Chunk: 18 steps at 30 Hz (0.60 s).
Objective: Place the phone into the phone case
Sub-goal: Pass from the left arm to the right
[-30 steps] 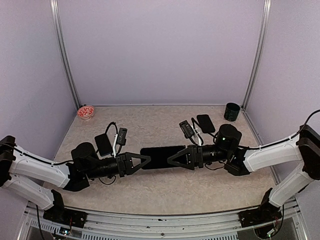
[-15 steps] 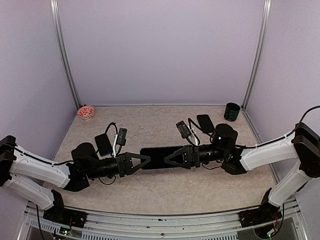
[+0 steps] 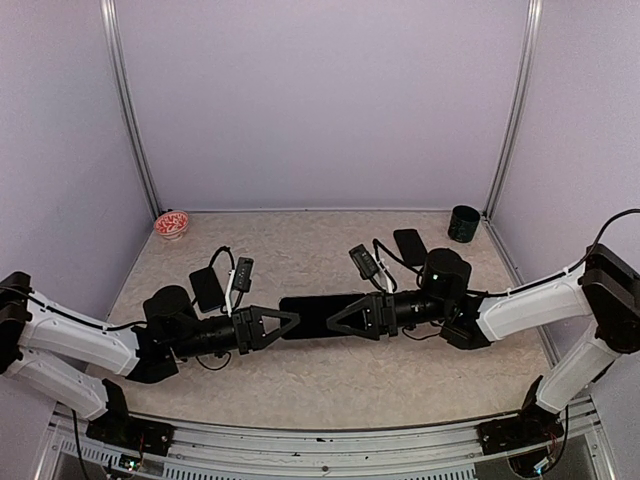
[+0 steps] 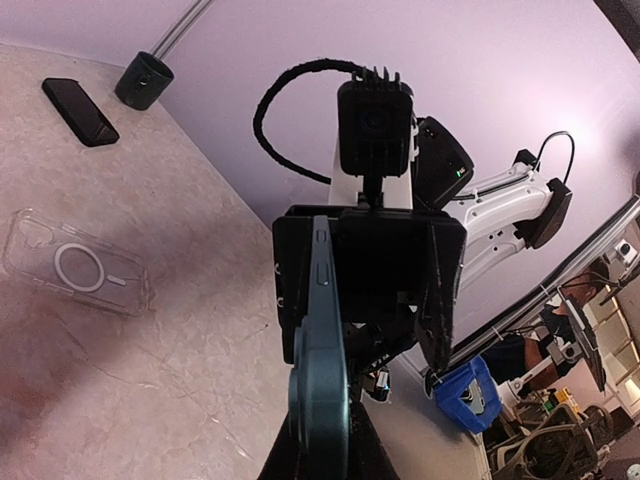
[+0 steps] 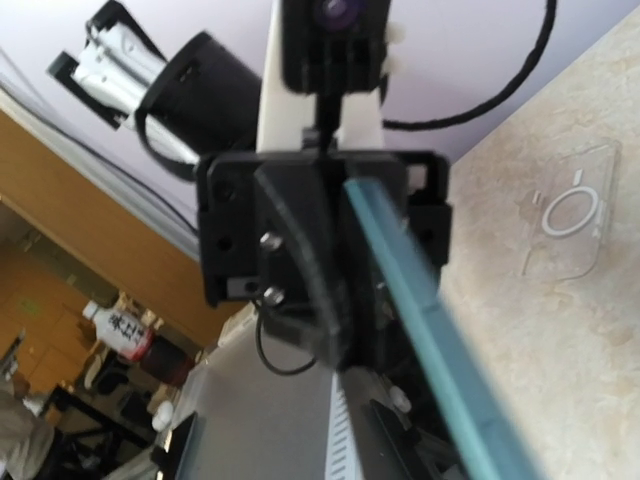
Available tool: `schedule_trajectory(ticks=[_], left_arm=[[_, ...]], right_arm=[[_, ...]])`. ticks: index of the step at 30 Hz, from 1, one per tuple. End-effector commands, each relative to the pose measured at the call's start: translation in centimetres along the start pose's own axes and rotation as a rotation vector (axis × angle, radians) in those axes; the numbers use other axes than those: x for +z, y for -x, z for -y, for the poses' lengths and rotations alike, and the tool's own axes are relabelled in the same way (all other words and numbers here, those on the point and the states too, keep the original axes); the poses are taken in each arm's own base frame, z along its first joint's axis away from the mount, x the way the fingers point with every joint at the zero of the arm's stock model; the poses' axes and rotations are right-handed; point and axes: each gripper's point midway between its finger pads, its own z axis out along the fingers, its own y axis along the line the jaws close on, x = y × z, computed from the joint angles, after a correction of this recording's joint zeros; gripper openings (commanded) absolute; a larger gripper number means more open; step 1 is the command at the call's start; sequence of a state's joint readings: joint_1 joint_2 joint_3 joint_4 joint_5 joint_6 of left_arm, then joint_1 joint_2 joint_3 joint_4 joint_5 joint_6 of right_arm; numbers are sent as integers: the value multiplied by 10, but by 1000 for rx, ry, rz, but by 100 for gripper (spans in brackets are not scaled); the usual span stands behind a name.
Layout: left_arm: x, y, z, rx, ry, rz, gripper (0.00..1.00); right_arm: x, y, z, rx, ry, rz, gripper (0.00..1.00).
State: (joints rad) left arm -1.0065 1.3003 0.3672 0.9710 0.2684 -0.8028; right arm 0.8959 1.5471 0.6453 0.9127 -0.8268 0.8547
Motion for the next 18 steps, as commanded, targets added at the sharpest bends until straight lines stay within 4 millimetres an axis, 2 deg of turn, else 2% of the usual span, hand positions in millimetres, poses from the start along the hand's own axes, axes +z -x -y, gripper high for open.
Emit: schedule_trajectory(ticks=[1,3,5,8,10,12,16,18], left_arm=[[-6,20,9,38,-22,69,4],[-7,21,10,42,-22,72,4],[-9,21,10,40,-20,75,4],[-9,22,10,39,-21,77,4],[-9,22,10,37,-23,78,4],[-9,21,10,34,-25,76,4],[-7,19,9,26,-29,68,4],[-6,19,9,23,-32,66,4]], right_arm=[[1,8,-28,-74,67,-15,67],[-1,11,-31,-83,67,-6,73],[-2,13,-32,-91,65,-3,74],[-3,14,-31,-89,57,1,73],[-3,14,-29,-82,58,2,69],[-2,14,-30,-75,70,2,60],[0,13,-29,-62,85,-1,27],[0,12,-28,-59,85,-2,16]])
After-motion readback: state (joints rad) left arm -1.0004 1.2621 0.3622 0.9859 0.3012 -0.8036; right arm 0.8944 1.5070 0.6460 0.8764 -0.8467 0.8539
